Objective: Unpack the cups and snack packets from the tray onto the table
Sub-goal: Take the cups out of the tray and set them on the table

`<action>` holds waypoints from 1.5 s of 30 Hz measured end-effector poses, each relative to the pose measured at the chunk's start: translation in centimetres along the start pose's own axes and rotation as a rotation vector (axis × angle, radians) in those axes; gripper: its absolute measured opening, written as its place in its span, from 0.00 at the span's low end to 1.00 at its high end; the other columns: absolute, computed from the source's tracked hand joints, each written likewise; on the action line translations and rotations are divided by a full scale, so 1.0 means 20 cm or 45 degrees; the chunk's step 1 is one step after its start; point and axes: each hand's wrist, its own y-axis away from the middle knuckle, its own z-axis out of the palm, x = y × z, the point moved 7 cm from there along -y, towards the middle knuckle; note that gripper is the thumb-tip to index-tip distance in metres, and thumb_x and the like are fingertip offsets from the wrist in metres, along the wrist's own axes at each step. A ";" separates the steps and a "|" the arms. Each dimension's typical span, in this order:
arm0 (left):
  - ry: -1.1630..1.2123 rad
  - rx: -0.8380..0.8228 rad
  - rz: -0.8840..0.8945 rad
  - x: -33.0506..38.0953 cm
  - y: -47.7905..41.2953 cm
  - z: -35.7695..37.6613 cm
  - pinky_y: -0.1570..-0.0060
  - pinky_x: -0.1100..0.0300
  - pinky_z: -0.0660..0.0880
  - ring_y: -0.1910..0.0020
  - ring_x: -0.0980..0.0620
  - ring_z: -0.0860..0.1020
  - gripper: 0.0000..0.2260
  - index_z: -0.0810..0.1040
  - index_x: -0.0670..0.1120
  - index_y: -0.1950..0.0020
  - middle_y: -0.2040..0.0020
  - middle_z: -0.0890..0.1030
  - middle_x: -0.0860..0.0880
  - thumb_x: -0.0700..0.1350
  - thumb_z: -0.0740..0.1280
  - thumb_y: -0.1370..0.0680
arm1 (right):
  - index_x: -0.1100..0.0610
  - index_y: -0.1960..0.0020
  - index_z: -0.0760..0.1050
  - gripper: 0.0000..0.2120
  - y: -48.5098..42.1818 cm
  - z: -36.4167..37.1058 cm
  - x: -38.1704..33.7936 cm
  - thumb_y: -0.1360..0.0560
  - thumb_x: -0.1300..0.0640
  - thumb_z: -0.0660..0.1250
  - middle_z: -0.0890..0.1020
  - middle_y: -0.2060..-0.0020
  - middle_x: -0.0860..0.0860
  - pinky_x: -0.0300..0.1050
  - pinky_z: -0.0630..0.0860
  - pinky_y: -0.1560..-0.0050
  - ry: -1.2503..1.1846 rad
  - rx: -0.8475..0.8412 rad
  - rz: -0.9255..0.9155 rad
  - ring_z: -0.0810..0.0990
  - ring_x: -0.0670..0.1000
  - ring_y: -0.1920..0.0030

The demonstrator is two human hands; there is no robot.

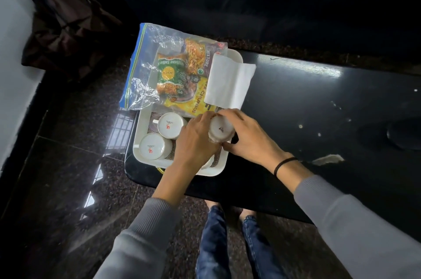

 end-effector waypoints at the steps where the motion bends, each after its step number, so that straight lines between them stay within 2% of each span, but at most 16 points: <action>1: -0.011 0.005 0.040 0.03 0.00 -0.02 0.48 0.46 0.76 0.41 0.42 0.78 0.31 0.73 0.46 0.30 0.39 0.81 0.46 0.48 0.79 0.31 | 0.50 0.28 0.70 0.34 0.02 -0.04 0.01 0.30 0.58 0.80 0.75 0.33 0.50 0.38 0.73 0.41 -0.050 0.041 0.015 0.76 0.51 0.36; 5: 0.064 -0.106 0.154 0.14 -0.04 -0.02 0.44 0.48 0.75 0.41 0.45 0.77 0.33 0.75 0.47 0.31 0.40 0.82 0.47 0.48 0.82 0.34 | 0.46 0.35 0.74 0.32 0.11 -0.20 0.09 0.35 0.56 0.83 0.80 0.41 0.43 0.22 0.70 0.51 -0.239 0.127 0.148 0.79 0.41 0.46; 7: 0.239 -0.216 0.151 0.18 -0.05 0.02 0.45 0.63 0.74 0.43 0.51 0.78 0.34 0.77 0.47 0.33 0.41 0.82 0.49 0.48 0.84 0.36 | 0.44 0.36 0.75 0.33 0.18 -0.24 0.17 0.37 0.54 0.84 0.82 0.43 0.40 0.24 0.73 0.48 -0.360 0.077 0.238 0.80 0.38 0.44; 9: 0.369 -0.322 0.126 0.22 -0.04 0.08 0.50 0.75 0.72 0.48 0.58 0.79 0.32 0.79 0.48 0.35 0.44 0.83 0.54 0.50 0.85 0.37 | 0.45 0.35 0.76 0.34 0.27 -0.26 0.26 0.38 0.55 0.85 0.84 0.42 0.41 0.36 0.76 0.39 -0.552 0.008 0.330 0.81 0.40 0.41; 12: 0.493 -0.446 0.024 0.25 0.00 0.24 0.55 0.75 0.74 0.54 0.65 0.81 0.28 0.81 0.51 0.39 0.50 0.85 0.58 0.52 0.84 0.36 | 0.47 0.34 0.78 0.34 0.44 -0.26 0.39 0.37 0.59 0.85 0.85 0.40 0.44 0.47 0.76 0.32 -0.844 -0.060 0.480 0.82 0.43 0.38; 16: 0.770 -0.614 -0.264 0.25 0.08 0.47 0.51 0.67 0.80 0.53 0.58 0.84 0.22 0.83 0.50 0.43 0.53 0.86 0.55 0.54 0.81 0.35 | 0.41 0.34 0.78 0.32 0.66 -0.21 0.54 0.35 0.50 0.84 0.86 0.42 0.45 0.44 0.77 0.40 -1.092 -0.062 0.747 0.84 0.45 0.41; 18: 0.964 -0.654 -0.426 0.26 0.13 0.57 0.54 0.62 0.82 0.55 0.55 0.85 0.18 0.84 0.49 0.48 0.57 0.87 0.52 0.54 0.79 0.34 | 0.48 0.34 0.79 0.27 0.75 -0.16 0.59 0.31 0.49 0.82 0.87 0.43 0.51 0.44 0.79 0.43 -1.243 -0.022 0.852 0.86 0.50 0.42; 20: 1.078 -0.677 -0.556 0.27 0.19 0.65 0.58 0.63 0.82 0.57 0.55 0.86 0.14 0.85 0.45 0.46 0.58 0.88 0.50 0.50 0.78 0.28 | 0.56 0.36 0.80 0.22 0.81 -0.13 0.63 0.27 0.50 0.78 0.87 0.44 0.55 0.46 0.81 0.44 -1.328 0.058 0.963 0.87 0.53 0.44; 22: 1.145 -0.680 -0.701 0.27 0.24 0.70 0.60 0.66 0.81 0.58 0.55 0.86 0.11 0.85 0.40 0.45 0.57 0.88 0.47 0.44 0.76 0.24 | 0.59 0.39 0.82 0.20 0.87 -0.09 0.65 0.25 0.48 0.76 0.88 0.45 0.57 0.45 0.81 0.48 -1.344 0.115 1.075 0.87 0.52 0.48; 25: 1.164 -0.661 -0.829 0.26 0.29 0.76 0.61 0.66 0.82 0.58 0.53 0.87 0.08 0.85 0.37 0.46 0.53 0.88 0.42 0.38 0.75 0.24 | 0.55 0.51 0.88 0.14 0.93 -0.04 0.66 0.23 0.45 0.72 0.88 0.54 0.56 0.40 0.79 0.57 -1.350 0.105 1.155 0.85 0.47 0.55; 27: 1.159 -0.652 -0.845 0.25 0.31 0.78 0.60 0.64 0.82 0.57 0.51 0.87 0.06 0.86 0.37 0.48 0.52 0.87 0.41 0.37 0.74 0.23 | 0.53 0.53 0.89 0.14 0.96 -0.01 0.66 0.23 0.44 0.71 0.87 0.60 0.53 0.39 0.78 0.61 -1.365 0.115 1.201 0.83 0.46 0.60; 31: 1.155 -0.670 -0.839 0.26 0.33 0.81 0.58 0.63 0.83 0.54 0.50 0.87 0.05 0.87 0.39 0.50 0.52 0.88 0.42 0.38 0.73 0.23 | 0.54 0.48 0.88 0.16 0.98 0.04 0.68 0.22 0.43 0.69 0.86 0.56 0.54 0.38 0.79 0.66 -1.417 0.181 1.296 0.83 0.49 0.58; 38: 1.097 -0.685 -0.821 0.25 0.32 0.82 0.52 0.58 0.83 0.51 0.47 0.87 0.08 0.87 0.41 0.49 0.52 0.88 0.42 0.45 0.75 0.24 | 0.55 0.47 0.85 0.17 0.98 0.05 0.73 0.21 0.42 0.69 0.86 0.53 0.57 0.40 0.80 0.68 -1.395 0.220 1.409 0.85 0.53 0.58; 42: 1.030 -0.690 -0.786 0.25 0.31 0.81 0.56 0.58 0.84 0.55 0.46 0.87 0.11 0.87 0.41 0.50 0.54 0.87 0.40 0.49 0.74 0.23 | 0.57 0.50 0.84 0.25 1.01 0.02 0.77 0.23 0.34 0.67 0.88 0.56 0.56 0.42 0.82 0.65 -1.036 0.187 1.495 0.87 0.51 0.65; 44: 0.894 -0.682 -0.749 0.25 0.31 0.79 0.63 0.59 0.83 0.62 0.48 0.86 0.13 0.86 0.41 0.51 0.58 0.86 0.39 0.51 0.72 0.21 | 0.58 0.57 0.82 0.28 1.01 -0.05 0.78 0.23 0.32 0.64 0.87 0.63 0.53 0.40 0.75 0.69 -0.679 0.231 1.473 0.84 0.47 0.71; 45: 0.820 -0.669 -0.731 0.25 0.30 0.78 0.67 0.59 0.82 0.64 0.49 0.85 0.14 0.85 0.41 0.51 0.59 0.86 0.40 0.51 0.70 0.20 | 0.58 0.58 0.80 0.28 1.00 -0.09 0.77 0.23 0.33 0.63 0.85 0.64 0.52 0.41 0.72 0.69 -0.552 0.278 1.426 0.82 0.48 0.69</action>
